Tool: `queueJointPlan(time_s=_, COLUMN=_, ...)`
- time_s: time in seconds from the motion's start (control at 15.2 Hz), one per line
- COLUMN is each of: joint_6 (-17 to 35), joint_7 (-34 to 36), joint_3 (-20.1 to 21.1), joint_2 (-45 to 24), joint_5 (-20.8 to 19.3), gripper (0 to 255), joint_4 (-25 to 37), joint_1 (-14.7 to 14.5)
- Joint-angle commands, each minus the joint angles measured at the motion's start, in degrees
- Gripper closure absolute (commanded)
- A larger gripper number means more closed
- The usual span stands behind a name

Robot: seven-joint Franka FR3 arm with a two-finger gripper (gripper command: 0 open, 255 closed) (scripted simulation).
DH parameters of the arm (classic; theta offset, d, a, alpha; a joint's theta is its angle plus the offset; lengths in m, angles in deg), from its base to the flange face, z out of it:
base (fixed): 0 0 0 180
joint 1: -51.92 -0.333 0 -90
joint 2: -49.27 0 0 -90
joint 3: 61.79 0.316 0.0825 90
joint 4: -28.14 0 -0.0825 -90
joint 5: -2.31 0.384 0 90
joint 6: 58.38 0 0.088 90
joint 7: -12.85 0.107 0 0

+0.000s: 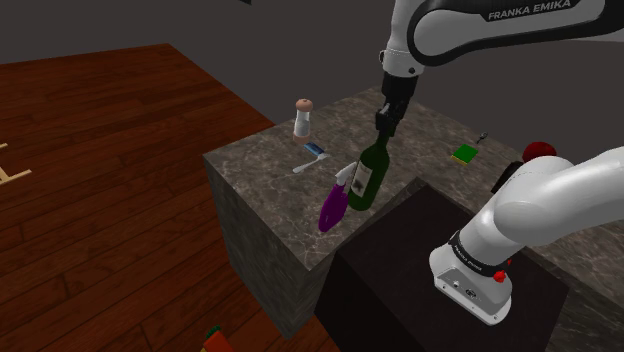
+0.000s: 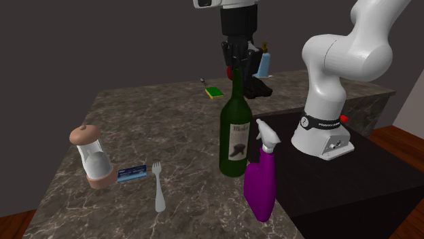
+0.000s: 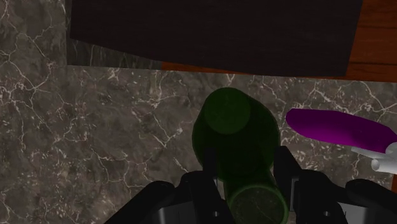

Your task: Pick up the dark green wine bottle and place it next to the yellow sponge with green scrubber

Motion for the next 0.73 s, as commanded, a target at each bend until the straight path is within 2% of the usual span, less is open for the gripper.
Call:
queueJointPlan(time_s=0.0, joint_6=0.00, joint_7=0.00, joint_3=0.00, joint_2=0.00, joint_5=0.00, gripper=255, joint_4=0.01, joint_1=0.00)
queueJointPlan(time_s=0.4, joint_6=0.01, joint_7=0.00, joint_3=0.00, joint_2=0.01, joint_5=0.00, gripper=255, joint_4=-0.01, joint_1=0.00)
queueJointPlan(time_s=0.66, joint_6=-3.27, joint_7=-0.04, joint_3=-0.14, joint_2=0.64, joint_5=-0.08, gripper=255, joint_4=2.64, joint_1=0.03)
